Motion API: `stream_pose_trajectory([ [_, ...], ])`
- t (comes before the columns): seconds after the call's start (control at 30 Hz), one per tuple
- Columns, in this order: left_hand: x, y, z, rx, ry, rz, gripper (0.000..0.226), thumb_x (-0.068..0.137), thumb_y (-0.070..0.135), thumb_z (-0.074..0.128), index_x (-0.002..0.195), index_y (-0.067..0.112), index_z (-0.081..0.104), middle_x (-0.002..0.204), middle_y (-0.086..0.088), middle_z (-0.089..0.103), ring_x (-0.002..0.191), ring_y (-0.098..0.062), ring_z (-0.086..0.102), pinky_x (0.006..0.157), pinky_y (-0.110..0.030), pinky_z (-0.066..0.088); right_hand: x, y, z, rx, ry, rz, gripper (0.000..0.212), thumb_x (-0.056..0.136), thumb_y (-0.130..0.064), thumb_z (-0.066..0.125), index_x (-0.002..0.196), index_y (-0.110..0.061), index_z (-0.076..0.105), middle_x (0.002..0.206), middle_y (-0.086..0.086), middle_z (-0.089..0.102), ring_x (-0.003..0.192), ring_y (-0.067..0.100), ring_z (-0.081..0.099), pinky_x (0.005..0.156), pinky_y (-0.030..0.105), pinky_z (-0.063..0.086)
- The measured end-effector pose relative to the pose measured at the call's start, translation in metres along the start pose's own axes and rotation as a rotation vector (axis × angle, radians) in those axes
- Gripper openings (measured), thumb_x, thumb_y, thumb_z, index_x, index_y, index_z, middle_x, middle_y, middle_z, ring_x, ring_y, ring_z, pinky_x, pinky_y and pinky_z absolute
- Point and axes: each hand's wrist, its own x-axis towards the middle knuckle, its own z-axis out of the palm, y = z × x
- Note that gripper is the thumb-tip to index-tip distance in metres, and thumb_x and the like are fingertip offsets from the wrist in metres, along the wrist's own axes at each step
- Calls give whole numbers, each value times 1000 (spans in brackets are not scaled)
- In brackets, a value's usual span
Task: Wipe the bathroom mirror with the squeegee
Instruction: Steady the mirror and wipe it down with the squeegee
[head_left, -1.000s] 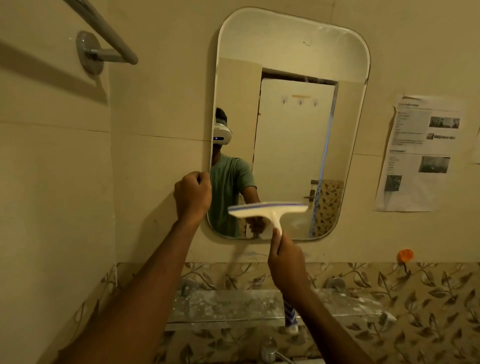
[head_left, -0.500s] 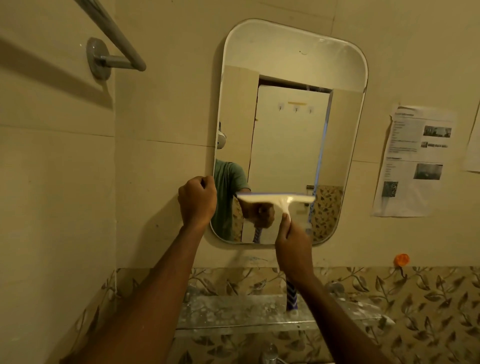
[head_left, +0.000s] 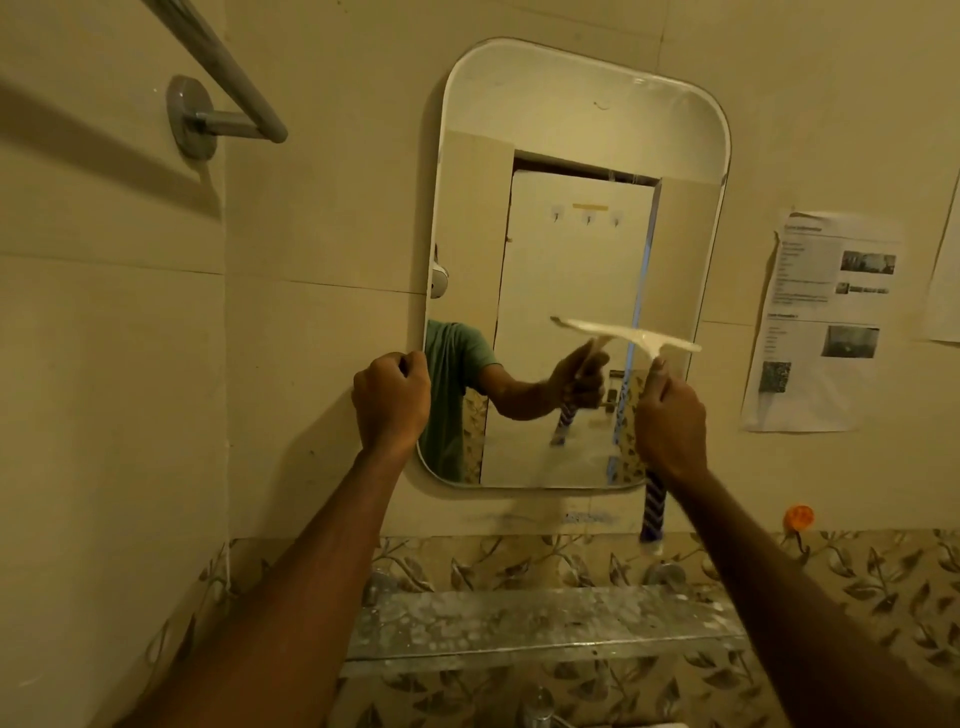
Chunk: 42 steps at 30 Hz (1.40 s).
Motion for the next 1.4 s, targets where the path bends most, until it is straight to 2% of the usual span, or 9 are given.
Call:
stream_pose_trajectory([
  [0.1, 2, -1, -1, 22, -7, 4, 42, 95, 25, 47, 57, 10, 56, 49, -1, 50, 45, -14, 48, 46, -24, 34, -57, 31, 18, 2, -41, 49, 49, 102, -42, 24, 85, -12, 58, 65, 13, 60, 54, 30, 59, 45, 37, 49],
  [0.23, 2, 1, -2, 25, -10, 4, 43, 95, 26, 47, 55, 11, 53, 48, -1, 48, 45, -14, 45, 45, -24, 31, -91, 43, 17, -46, -81, 43, 53, 101, -44, 25, 68, -15, 55, 55, 5, 55, 48, 19, 54, 42, 24, 35],
  [0.37, 1, 0, -2, 17, -10, -8, 44, 95, 26, 46, 53, 13, 50, 47, 1, 46, 44, -12, 44, 44, -22, 30, -45, 19, -8, 29, -49, 18, 53, 103, -38, 31, 73, -3, 58, 64, 19, 60, 55, 40, 60, 46, 48, 55],
  [0.47, 0, 1, -2, 20, 2, -10, 44, 95, 26, 46, 52, 15, 49, 46, 3, 45, 43, -10, 43, 42, -21, 28, -5, 3, -21, 9, 0, 10, 51, 103, -37, 29, 72, -8, 58, 63, 7, 60, 62, 33, 64, 56, 46, 57],
  [0.6, 2, 0, -2, 38, -6, 2, 44, 95, 26, 46, 53, 13, 50, 46, 3, 45, 43, -10, 44, 42, -20, 28, -34, 22, -2, 7, -5, 100, 53, 104, -37, 27, 80, -2, 58, 70, 20, 62, 61, 37, 62, 57, 51, 57],
  [0.83, 1, -1, -3, 29, -8, 1, 43, 95, 25, 46, 54, 12, 51, 47, 1, 46, 44, -10, 43, 43, -21, 30, -98, 40, 16, 136, -81, 265, 54, 101, -45, 30, 61, -13, 48, 48, 4, 43, 36, 17, 40, 41, 32, 41],
  [1.0, 0, 0, -5, 23, -26, -11, 44, 95, 24, 46, 52, 15, 47, 46, 2, 43, 43, -9, 41, 43, -22, 27, -63, 28, 0, 92, -8, 184, 57, 102, -44, 29, 68, -4, 53, 56, 17, 52, 44, 30, 48, 43, 46, 50],
  [1.1, 0, 0, -6, 18, -37, -14, 44, 94, 24, 46, 51, 15, 46, 46, 2, 43, 43, -11, 41, 44, -23, 28, -67, 27, 10, 58, 21, 182, 53, 103, -40, 28, 66, -10, 51, 60, 19, 57, 48, 36, 54, 46, 45, 52],
  [1.4, 2, -1, -10, 10, -74, -1, 45, 95, 25, 47, 50, 16, 46, 46, 1, 44, 44, -12, 43, 45, -23, 31, -124, 30, 31, 47, -37, 132, 52, 101, -41, 29, 58, -17, 48, 47, -1, 43, 38, 9, 36, 38, 24, 28],
])
